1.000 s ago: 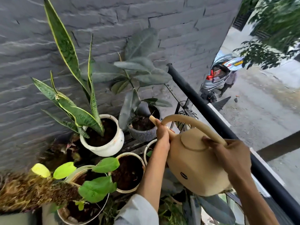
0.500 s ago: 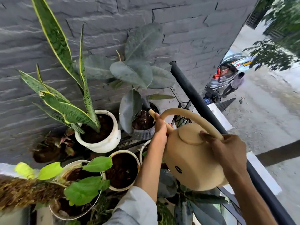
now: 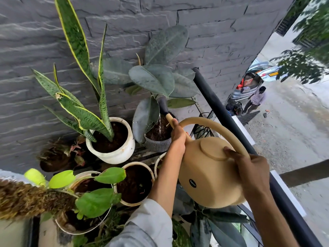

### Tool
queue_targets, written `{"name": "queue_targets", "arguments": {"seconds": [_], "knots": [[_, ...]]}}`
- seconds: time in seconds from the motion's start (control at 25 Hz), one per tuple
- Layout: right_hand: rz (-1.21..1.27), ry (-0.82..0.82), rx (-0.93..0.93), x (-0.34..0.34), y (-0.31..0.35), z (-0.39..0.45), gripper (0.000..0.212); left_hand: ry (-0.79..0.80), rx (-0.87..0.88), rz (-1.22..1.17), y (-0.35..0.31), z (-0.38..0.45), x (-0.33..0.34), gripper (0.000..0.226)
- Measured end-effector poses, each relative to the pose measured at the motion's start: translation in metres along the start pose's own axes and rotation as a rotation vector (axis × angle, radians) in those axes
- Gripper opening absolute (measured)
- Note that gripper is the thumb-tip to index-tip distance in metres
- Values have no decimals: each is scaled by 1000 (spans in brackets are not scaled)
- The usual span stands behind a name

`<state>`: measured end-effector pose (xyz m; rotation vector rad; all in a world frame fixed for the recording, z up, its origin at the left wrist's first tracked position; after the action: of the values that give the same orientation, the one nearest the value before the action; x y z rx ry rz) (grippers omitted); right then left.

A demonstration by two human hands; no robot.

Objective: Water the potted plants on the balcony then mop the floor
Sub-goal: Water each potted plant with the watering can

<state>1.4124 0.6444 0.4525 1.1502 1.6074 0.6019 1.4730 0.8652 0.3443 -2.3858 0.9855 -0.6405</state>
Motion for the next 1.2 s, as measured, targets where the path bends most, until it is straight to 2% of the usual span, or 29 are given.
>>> {"name": "queue_targets", "arguments": {"seconds": [0.2,0.36,0.44,0.52,0.64,0.72,0.84,1.04,1.2], "knots": [[133,23,35,1,-9,-11,46,17,22,-5,-5,-12,3,79],[230,14,32,-4,-17,-20,51,-25,123,8,2,-12,4,114],[252,7,24,-7,-22,-27,56,-18,182,20,3,-16,6,120],[264,5,5,-12,-26,-30,57,-1,228,19,-1,-33,6,109],[273,7,-22,-23,-28,-34,40,-31,257,-35,9,-51,4,82],[251,18,-41,-31,-26,-35,36,-63,248,-83,19,-59,2,76],[163,15,-47,-47,-28,-40,37,-82,229,-137,41,-75,1,77],[56,-37,-53,-74,-47,-58,68,-64,173,-79,79,-96,9,78],[12,-77,-73,-90,-64,-74,50,-42,89,-115,113,-101,14,86]]}}
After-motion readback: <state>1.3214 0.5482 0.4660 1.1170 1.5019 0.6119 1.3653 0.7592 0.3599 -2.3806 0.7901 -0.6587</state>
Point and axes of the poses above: each hand's wrist, its own z-axis towards the middle knuckle, its own x-axis out of the palm, y = z × x, the point moved 3 cm from there along z, towards the middle knuckle, and after that the axes turned 5 degrees about y, right-handed, at the moved point
